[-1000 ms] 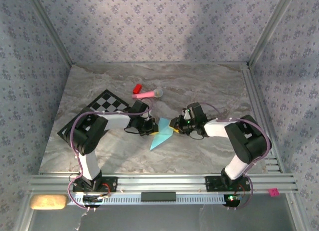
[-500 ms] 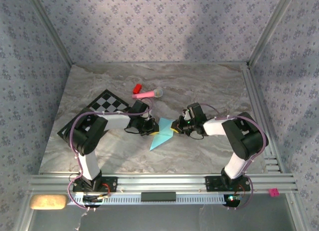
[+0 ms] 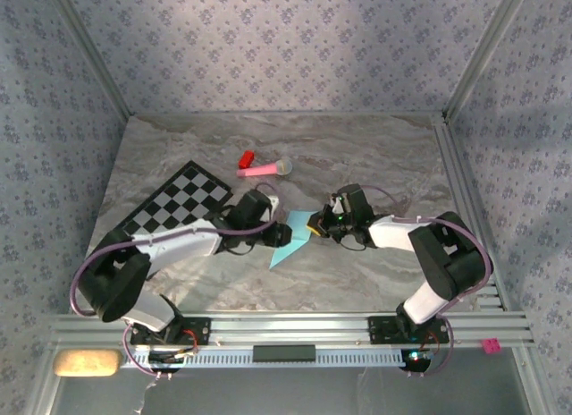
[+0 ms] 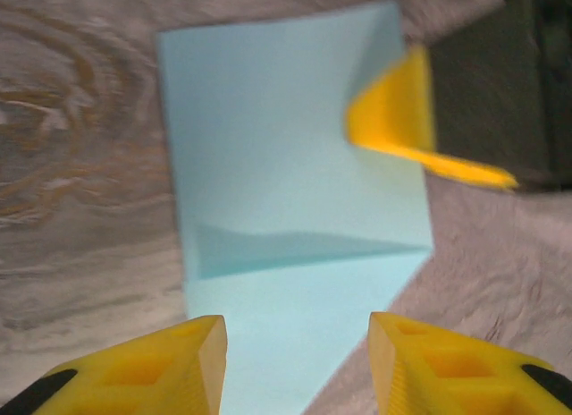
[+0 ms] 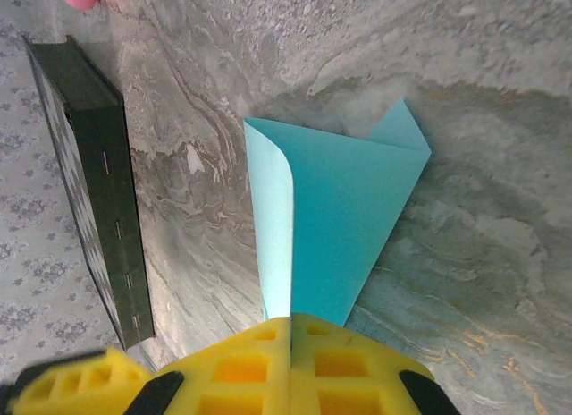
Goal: Fold a paper plane with a square sheet of paper (pick it up from the middle)
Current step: Fold the wing for the fifth time at the center of the table.
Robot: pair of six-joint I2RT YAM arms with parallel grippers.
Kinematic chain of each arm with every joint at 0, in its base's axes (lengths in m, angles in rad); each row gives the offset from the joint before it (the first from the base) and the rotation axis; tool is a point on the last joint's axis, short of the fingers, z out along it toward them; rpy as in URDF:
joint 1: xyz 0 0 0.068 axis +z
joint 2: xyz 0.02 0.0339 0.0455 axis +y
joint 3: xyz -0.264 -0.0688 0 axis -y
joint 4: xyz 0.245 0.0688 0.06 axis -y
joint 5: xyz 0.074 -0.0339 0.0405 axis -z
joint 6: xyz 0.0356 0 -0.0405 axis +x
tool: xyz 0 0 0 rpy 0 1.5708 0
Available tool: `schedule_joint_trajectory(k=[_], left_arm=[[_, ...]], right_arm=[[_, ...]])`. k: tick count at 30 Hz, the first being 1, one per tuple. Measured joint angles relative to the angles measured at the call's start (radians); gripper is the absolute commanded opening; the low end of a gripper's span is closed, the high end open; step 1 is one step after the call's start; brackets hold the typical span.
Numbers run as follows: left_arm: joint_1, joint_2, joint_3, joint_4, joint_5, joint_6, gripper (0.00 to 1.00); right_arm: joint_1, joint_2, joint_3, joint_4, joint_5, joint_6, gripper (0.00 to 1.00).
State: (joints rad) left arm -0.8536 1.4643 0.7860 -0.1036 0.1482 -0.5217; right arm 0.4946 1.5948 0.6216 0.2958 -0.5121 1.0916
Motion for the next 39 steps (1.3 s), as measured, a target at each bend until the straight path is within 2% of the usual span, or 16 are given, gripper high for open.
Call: schedule_joint_trajectory(k=[6,15,20,27,33,39], left_arm=[[-0.157,0.011,-0.010,-0.051,-0.203,0.093,0.49],[-0.272,0.121,0.000,-0.068,-0.394,0.123,0.47],[-0.303,0.189,0.052,-0.104,-0.466,0.129,0.43],[-0.315,0.195,0.077,-0.129,-0.531,0.125,0.36],[-0.320,0.195,0.077,-0.138,-0.552,0.121,0.28],[-0.320,0.208,0.078,-0.141,-0.557,0.121,0.26]], right_arm=[[0.003,0.000,0.021,-0.034,0.000,0.001,0.00],[0.003,0.000,0.025,-0.053,0.000,0.001,0.00],[0.003,0.000,0.026,-0.061,0.000,0.001,0.00],[0.003,0.000,0.026,-0.065,0.001,0.001,0.00],[0.003,0.000,0.026,-0.068,0.001,0.001,0.00],[0.003,0.000,0.026,-0.069,0.001,0.001,0.00]])
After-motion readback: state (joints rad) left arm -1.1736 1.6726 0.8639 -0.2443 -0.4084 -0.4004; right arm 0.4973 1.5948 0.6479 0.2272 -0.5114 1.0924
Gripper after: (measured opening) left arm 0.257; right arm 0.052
